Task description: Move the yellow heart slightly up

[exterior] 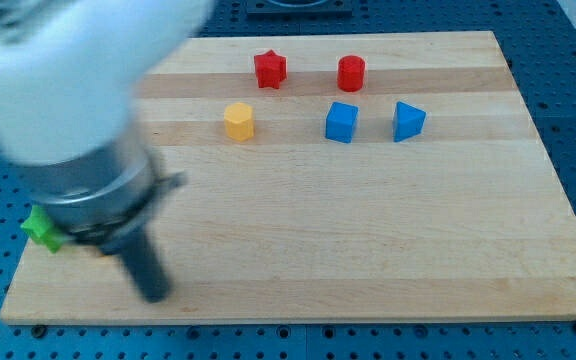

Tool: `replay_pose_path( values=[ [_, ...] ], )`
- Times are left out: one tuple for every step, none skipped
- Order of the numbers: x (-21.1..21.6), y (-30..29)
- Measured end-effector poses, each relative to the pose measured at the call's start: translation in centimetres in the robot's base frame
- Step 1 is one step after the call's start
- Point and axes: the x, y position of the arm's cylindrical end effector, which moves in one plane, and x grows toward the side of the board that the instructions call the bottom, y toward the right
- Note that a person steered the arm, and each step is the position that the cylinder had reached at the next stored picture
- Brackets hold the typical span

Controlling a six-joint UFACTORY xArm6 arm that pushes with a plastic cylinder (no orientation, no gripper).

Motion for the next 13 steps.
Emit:
replay_pose_path(
  values=[
    [-4.5,-6.4],
    [-5.3,-2.4],
    [-5.3,-1.7],
    [-8.2,-0.9],
    [-7.9,2.0],
    [-4.8,2.1],
    [-7.1,4.0],
    [-11.7,4.3],
    [-15.5,4.3],
    [-15.2,6.8],
    [-14.8,10.1],
    [-15.8,10.1],
    [-17.0,10.1]
  ],
)
